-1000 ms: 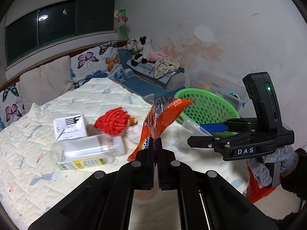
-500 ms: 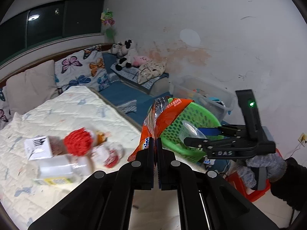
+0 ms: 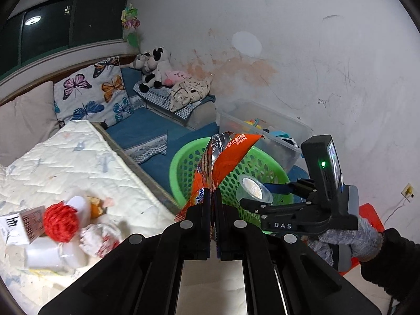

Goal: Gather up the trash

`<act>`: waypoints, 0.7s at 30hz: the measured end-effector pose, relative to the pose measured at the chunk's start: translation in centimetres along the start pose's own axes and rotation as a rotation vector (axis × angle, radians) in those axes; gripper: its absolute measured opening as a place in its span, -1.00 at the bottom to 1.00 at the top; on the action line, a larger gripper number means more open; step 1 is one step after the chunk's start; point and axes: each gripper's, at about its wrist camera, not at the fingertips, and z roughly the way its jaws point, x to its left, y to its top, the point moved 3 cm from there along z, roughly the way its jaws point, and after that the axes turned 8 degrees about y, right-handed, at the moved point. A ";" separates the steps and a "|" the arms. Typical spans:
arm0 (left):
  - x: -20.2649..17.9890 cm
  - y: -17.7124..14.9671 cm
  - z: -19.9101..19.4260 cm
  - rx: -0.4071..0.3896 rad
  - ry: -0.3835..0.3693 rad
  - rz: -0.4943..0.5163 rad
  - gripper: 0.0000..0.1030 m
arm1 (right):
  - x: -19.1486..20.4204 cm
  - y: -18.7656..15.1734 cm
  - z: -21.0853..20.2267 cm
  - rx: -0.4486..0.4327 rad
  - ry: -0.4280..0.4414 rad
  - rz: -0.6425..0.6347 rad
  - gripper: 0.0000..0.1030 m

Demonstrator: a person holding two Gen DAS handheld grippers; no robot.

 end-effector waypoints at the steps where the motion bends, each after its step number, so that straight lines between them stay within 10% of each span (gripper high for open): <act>1: -0.2 0.1 0.2 0.002 -0.002 0.002 -0.94 | -0.2 0.0 0.1 0.003 -0.002 0.001 0.27; 21: -2.0 1.1 6.0 0.095 -0.036 -0.029 -0.94 | -1.8 -0.3 0.7 0.018 -0.007 0.024 0.34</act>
